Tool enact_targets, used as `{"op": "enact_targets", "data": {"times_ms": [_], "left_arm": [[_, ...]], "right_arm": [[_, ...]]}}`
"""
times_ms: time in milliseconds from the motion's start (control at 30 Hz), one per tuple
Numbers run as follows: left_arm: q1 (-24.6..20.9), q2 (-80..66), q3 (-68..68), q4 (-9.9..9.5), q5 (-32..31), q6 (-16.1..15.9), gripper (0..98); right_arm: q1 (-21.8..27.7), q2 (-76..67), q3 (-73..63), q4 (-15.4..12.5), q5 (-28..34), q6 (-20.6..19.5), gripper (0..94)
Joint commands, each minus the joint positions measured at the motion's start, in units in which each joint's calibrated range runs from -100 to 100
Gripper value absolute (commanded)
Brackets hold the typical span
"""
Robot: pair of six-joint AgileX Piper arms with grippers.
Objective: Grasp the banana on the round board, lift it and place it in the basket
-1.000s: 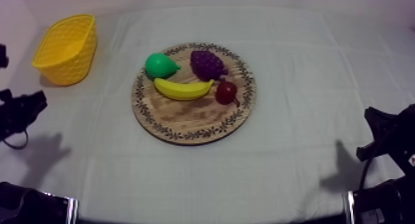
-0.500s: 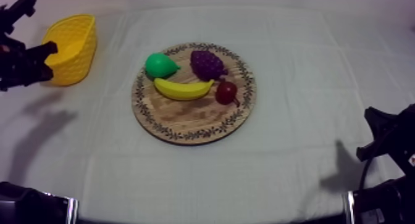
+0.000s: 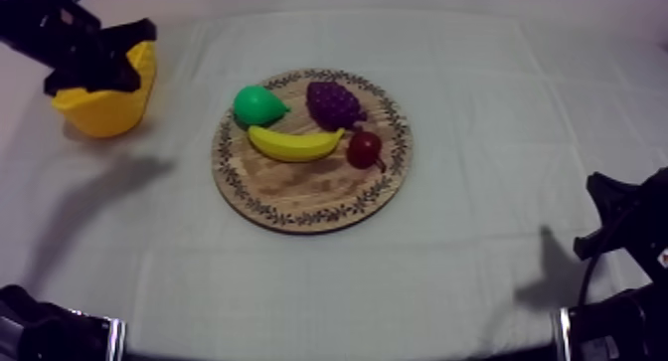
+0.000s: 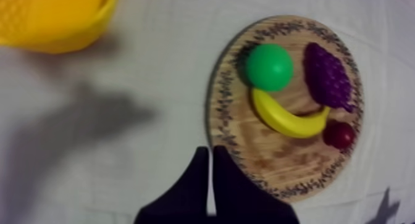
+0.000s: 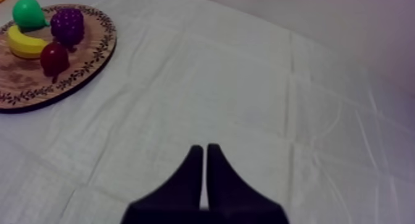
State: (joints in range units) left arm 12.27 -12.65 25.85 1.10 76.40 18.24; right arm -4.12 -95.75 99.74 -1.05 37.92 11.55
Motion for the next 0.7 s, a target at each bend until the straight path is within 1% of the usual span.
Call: {"op": "enact_targets", "data": {"times_ms": [0, 200, 367, 500, 667], "left_arm": [[3.78, 1.81, -3.66, 0.13, 0.59, 0.62, 0.1], [9.93, 6.78, -10.38, 0.6, 1.19, 2.13, 0.1], [14.02, 11.17, -15.41, 0.85, 1.46, 2.81, 0.1], [15.82, 13.84, -17.69, 1.13, 1.56, 2.88, 0.1], [16.61, 16.22, -18.86, 1.28, 1.67, 2.43, 0.1]], "right_arm": [[-0.02, -0.01, 0.04, 0.0, -0.02, 0.0, 0.4], [-0.02, -0.01, 0.04, 0.0, -0.02, 0.0, 0.4], [-0.02, -0.01, 0.04, 0.0, -0.02, 0.0, 0.4], [-0.02, -0.01, 0.04, 0.0, -0.02, 0.0, 0.4], [-0.02, -0.01, 0.04, 0.0, -0.02, 0.0, 0.4]]}}
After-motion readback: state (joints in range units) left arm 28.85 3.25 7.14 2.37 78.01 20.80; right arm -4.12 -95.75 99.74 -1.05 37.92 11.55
